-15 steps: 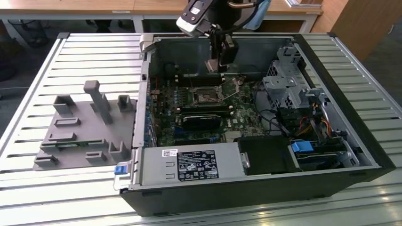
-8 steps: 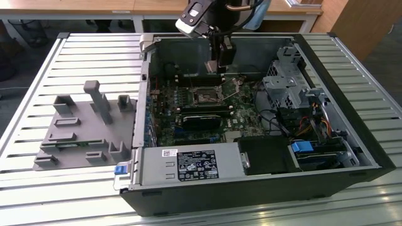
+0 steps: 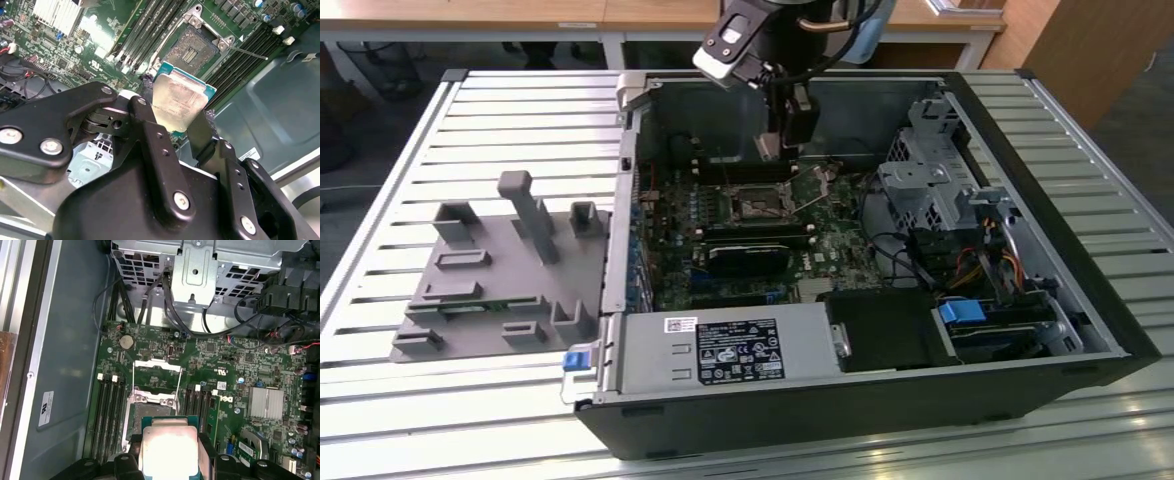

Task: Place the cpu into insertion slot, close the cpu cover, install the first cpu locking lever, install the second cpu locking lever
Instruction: 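Place the cpu into insertion slot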

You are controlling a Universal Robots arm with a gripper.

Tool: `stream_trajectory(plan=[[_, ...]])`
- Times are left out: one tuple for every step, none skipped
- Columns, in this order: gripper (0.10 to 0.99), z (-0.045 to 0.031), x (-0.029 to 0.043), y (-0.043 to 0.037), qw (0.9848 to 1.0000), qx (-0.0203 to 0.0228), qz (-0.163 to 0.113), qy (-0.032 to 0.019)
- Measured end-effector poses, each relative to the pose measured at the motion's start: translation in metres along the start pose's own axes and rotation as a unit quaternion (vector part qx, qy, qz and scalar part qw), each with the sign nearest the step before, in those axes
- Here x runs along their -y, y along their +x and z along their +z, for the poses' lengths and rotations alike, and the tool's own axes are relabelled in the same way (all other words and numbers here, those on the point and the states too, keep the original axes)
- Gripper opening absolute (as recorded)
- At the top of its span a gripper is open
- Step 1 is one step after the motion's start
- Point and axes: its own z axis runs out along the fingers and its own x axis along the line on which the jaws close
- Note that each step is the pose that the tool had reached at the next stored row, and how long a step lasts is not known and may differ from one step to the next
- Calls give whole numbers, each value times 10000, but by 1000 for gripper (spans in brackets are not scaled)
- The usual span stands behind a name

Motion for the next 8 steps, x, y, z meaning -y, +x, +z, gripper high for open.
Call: stream_trajectory(plan=[[525, 8, 1, 1, 10000, 0, 0, 0], [525, 14, 1, 4, 10000, 0, 0, 1], [525, 21, 1, 6, 10000, 0, 0, 2], [525, 28, 2, 8, 10000, 0, 0, 3], [525, 35, 2, 10, 10000, 0, 0, 5], [525, 42, 2, 11, 10000, 0, 0, 7], [525, 50, 3, 11, 10000, -1, 0, 8], [525, 57, 4, 12, 10000, -1, 0, 9]])
